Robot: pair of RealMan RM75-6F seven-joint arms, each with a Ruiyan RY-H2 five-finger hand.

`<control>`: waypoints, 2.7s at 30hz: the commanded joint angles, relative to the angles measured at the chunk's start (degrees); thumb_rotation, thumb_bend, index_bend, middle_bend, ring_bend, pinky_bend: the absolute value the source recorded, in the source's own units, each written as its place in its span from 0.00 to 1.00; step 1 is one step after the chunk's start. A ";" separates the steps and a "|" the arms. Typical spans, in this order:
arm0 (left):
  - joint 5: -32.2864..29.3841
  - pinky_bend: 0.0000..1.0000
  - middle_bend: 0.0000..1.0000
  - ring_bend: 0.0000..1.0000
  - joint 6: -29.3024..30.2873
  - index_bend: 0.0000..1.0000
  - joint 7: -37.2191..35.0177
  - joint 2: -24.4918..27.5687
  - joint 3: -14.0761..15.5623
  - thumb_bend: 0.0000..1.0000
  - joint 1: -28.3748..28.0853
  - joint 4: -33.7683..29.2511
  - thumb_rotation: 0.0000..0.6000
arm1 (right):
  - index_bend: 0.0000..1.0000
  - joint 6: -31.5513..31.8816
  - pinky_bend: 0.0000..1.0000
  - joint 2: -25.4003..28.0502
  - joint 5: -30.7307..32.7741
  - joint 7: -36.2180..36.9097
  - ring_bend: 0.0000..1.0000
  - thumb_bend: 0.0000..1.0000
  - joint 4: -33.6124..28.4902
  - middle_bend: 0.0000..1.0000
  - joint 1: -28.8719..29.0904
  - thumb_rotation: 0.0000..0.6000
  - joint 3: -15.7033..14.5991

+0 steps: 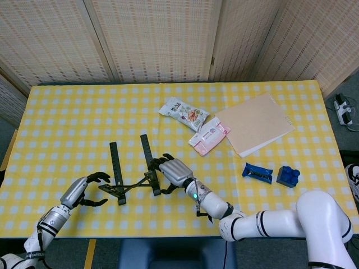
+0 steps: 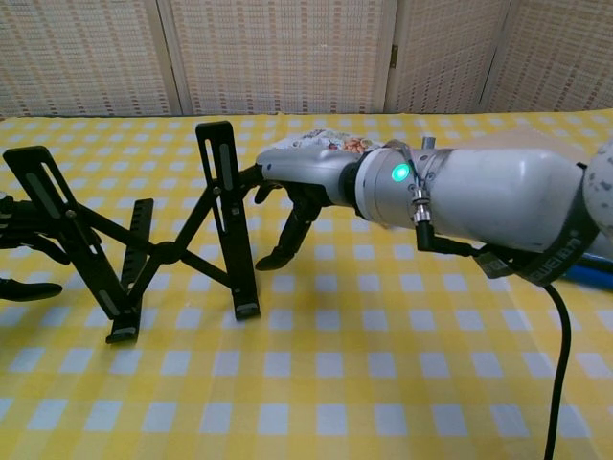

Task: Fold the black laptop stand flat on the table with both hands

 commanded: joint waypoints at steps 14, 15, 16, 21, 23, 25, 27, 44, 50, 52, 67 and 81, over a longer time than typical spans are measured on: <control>-0.84 0.35 0.40 0.36 1.97 0.52 -1.54 -3.27 -1.25 0.26 2.07 -2.42 1.00 | 0.24 -0.57 0.00 0.28 -1.15 1.37 0.14 0.26 0.18 0.16 -0.59 1.00 0.31; -0.97 0.35 0.40 0.36 1.88 0.52 -1.55 -3.56 -1.34 0.26 2.10 -2.45 1.00 | 0.24 -0.61 0.00 0.28 -1.21 1.45 0.14 0.26 0.20 0.16 -0.62 1.00 0.32; -1.12 0.35 0.40 0.36 1.86 0.53 -1.51 -3.97 -1.50 0.26 2.16 -2.44 1.00 | 0.24 -0.64 0.00 0.28 -1.28 1.53 0.14 0.26 0.21 0.16 -0.65 1.00 0.34; -1.71 0.36 0.42 0.36 2.43 0.55 -0.44 -5.49 -2.16 0.28 2.70 -2.17 1.00 | 0.24 -0.76 0.00 0.32 -1.51 1.78 0.14 0.26 0.22 0.16 -0.78 1.00 0.36; -1.97 0.36 0.42 0.37 2.16 0.55 -0.18 -5.78 -2.28 0.30 2.73 -2.09 1.00 | 0.24 -0.86 0.00 0.33 -1.58 1.92 0.14 0.26 0.23 0.16 -0.82 1.00 0.38; -2.28 0.36 0.42 0.37 1.71 0.55 0.03 -5.91 -2.39 0.31 2.71 -1.89 1.00 | 0.24 -0.97 0.00 0.31 -1.69 1.99 0.14 0.26 0.27 0.16 -0.85 1.00 0.33; -2.67 0.36 0.42 0.37 1.54 0.55 0.20 -6.15 -2.57 0.32 2.86 -1.65 1.00 | 0.24 -1.04 0.00 0.26 -1.78 2.08 0.14 0.26 0.29 0.16 -0.87 1.00 0.33; -3.02 0.37 0.45 0.39 2.02 0.65 -0.20 -7.12 -3.43 0.39 4.00 -0.33 1.00 | 0.24 -0.90 0.00 0.63 -2.07 2.64 0.14 0.26 0.12 0.16 -1.35 1.00 0.39; -2.71 0.37 0.45 0.39 1.90 0.66 -0.25 -6.98 -3.47 0.39 4.07 -0.23 1.00 | 0.24 0.53 0.00 0.18 -2.07 2.33 0.14 0.26 0.31 0.16 -1.85 1.00 0.30; -2.63 0.37 0.45 0.39 1.80 0.66 -0.38 -6.88 -3.46 0.39 4.08 -0.23 1.00 | 0.24 1.21 0.00 -0.28 -1.79 1.79 0.14 0.26 0.51 0.16 -1.92 1.00 0.18; -2.15 0.36 0.45 0.37 1.74 0.66 -0.50 -6.92 -3.62 0.39 4.16 -0.22 1.00 | 0.34 2.52 0.00 -2.13 -0.29 -0.63 0.15 0.26 1.01 0.16 -1.95 1.00 0.18; -1.96 0.36 0.45 0.37 1.70 0.66 -1.03 -7.08 -3.62 0.39 4.32 0.32 1.00 | 0.42 2.75 0.00 -3.92 0.19 -1.23 0.16 0.26 1.81 0.18 -2.23 1.00 0.21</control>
